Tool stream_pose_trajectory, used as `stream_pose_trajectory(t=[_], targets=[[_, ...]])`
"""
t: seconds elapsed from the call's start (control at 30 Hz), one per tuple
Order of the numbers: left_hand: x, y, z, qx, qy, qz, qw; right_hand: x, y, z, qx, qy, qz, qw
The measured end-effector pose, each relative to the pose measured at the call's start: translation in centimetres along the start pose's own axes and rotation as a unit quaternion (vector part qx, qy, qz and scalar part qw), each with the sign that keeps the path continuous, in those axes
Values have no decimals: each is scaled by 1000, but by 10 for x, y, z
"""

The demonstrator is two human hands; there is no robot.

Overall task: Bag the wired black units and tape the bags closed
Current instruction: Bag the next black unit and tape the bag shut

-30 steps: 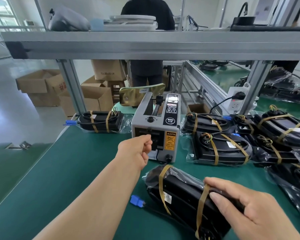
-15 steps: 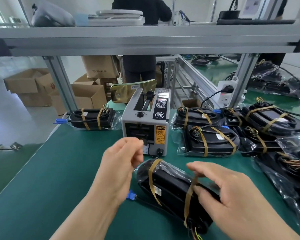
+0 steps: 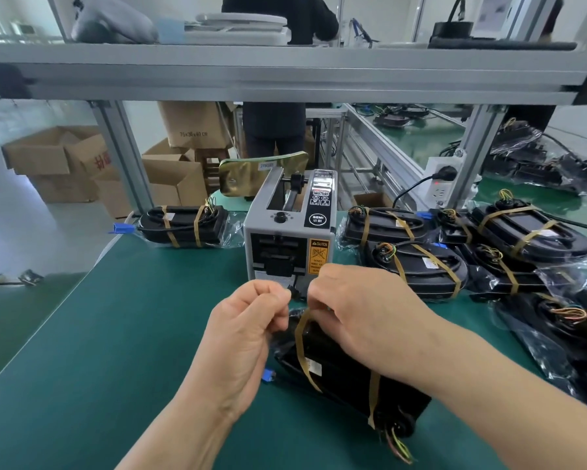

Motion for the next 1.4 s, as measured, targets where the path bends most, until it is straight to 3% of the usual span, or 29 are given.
stream_pose_trajectory(t=[0.23,0.47,0.8,1.4], targets=[[-3,13,-10,12,-58,2,998,11,-17,-36,78,-168,69,980],[6,27,-6,-65,-209,-2,976,26,-12,-32,85,-291,65,951],[-6,21,-2,-94,-199,-14,975,27,-5,-29,84,-293,31,952],[-1,18,0,-57,-254,-20,965,30,-6,-28,71,-293,12,953]])
Point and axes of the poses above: each hand's wrist, its own y-axis away from the middle knuckle, its own x-axis out of the palm, z = x × y, the point moved 6 cm from there along -y, towards the middle knuckle, and after that the axes turned 8 degrees about z, right-handed, at the moved point
